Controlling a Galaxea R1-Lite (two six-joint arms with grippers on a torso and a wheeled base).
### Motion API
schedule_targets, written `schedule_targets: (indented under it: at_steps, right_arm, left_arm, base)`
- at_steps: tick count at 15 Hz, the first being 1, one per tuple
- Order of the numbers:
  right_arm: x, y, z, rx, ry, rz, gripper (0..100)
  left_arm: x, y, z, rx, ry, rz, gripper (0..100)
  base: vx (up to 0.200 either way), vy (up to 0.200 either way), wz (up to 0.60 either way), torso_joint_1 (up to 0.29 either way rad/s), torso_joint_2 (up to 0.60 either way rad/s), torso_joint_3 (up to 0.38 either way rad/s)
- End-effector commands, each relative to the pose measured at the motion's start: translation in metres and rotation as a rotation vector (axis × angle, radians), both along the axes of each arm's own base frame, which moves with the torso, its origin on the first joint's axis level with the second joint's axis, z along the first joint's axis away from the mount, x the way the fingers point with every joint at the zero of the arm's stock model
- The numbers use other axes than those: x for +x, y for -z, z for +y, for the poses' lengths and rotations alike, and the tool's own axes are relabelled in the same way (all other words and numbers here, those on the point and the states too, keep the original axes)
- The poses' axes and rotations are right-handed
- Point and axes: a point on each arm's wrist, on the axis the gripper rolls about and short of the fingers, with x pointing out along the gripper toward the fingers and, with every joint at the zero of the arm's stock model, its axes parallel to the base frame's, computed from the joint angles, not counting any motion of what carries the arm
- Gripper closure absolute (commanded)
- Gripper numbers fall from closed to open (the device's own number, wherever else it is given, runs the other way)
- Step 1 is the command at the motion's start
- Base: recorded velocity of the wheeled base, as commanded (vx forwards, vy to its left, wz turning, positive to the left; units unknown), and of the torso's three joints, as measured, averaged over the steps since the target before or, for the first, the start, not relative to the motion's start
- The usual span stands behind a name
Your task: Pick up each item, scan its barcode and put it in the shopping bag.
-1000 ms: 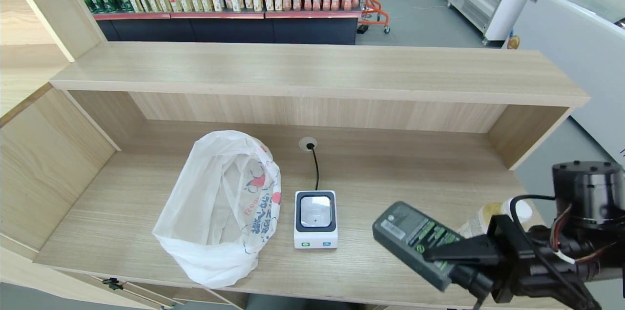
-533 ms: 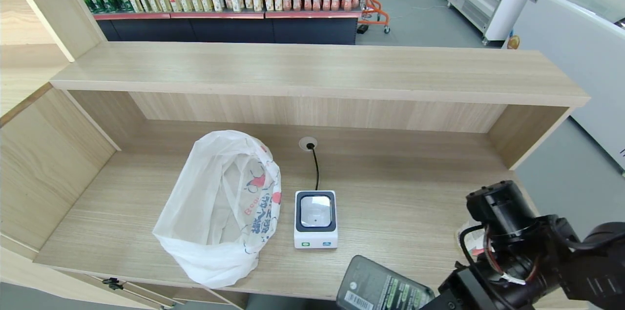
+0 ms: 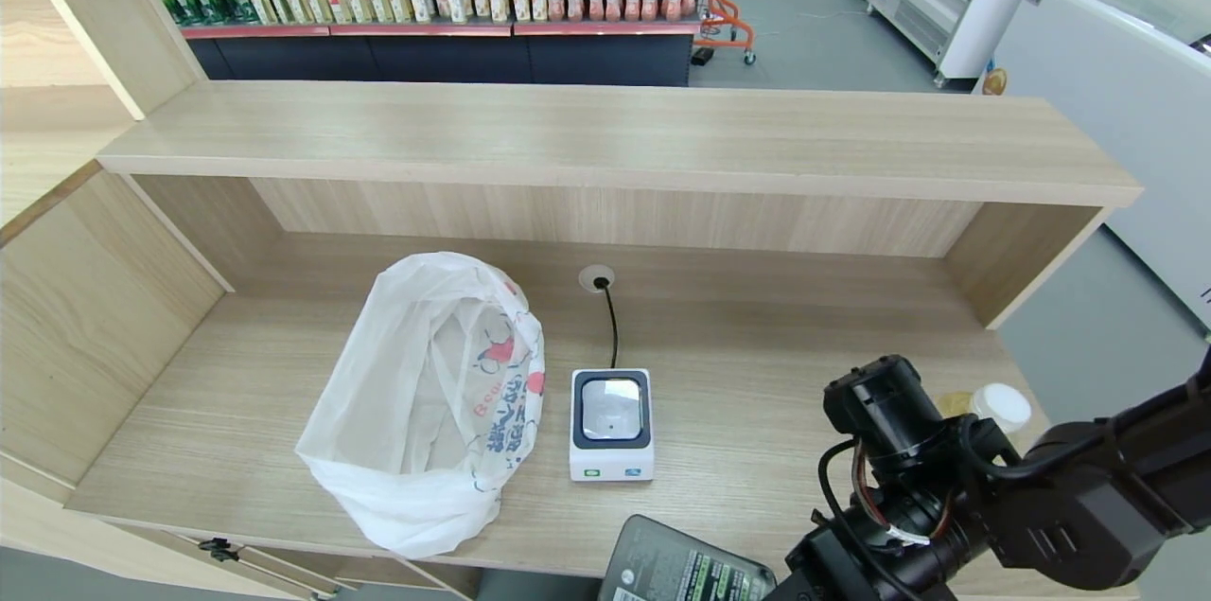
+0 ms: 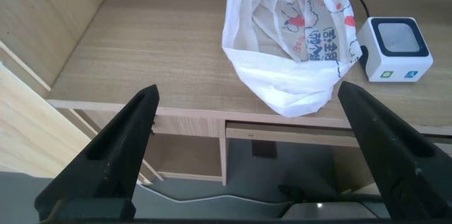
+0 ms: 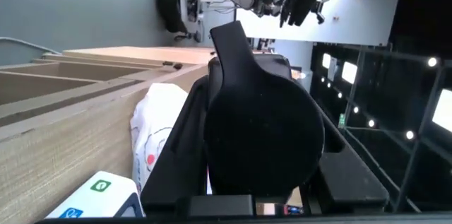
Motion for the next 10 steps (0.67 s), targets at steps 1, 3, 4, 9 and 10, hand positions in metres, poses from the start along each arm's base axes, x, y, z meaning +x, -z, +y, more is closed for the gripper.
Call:
schedule_targets:
  at_steps: [1,3,4,9,10]
  right_arm:
    - [0.003,0.001,0.003,0.007,-0.004,-0.015,100]
    - [0.007,-0.001,0.005,0.027,-0.005,-0.046,100]
    - [0.008,0.000,0.006,0.033,-0.005,-0.055,100]
    - [0.011,0.004,0.025,0.045,-0.054,-0.067,100]
    - [0.011,0.004,0.025,0.045,-0.054,-0.067,100]
  left_arm:
    - [0.000,0.000,0.000,0.000,0.001,0.000,0]
    - [0.000,0.000,0.000,0.000,0.002,0.000,0]
    - [0.000,0.000,0.000,0.000,0.001,0.000,0]
    - [0.000,0.000,0.000,0.000,0.001,0.000,0]
    - [0.000,0.000,0.000,0.000,0.001,0.000,0]
  base:
    - [0.000,0.000,0.00,0.000,0.00,0.000]
    - [0.000,0.000,0.00,0.000,0.00,0.000]
    - [0.000,0.000,0.00,0.000,0.00,0.000]
    - [0.000,0.000,0.00,0.000,0.00,0.000]
    - [0.000,0.000,0.00,0.000,0.00,0.000]
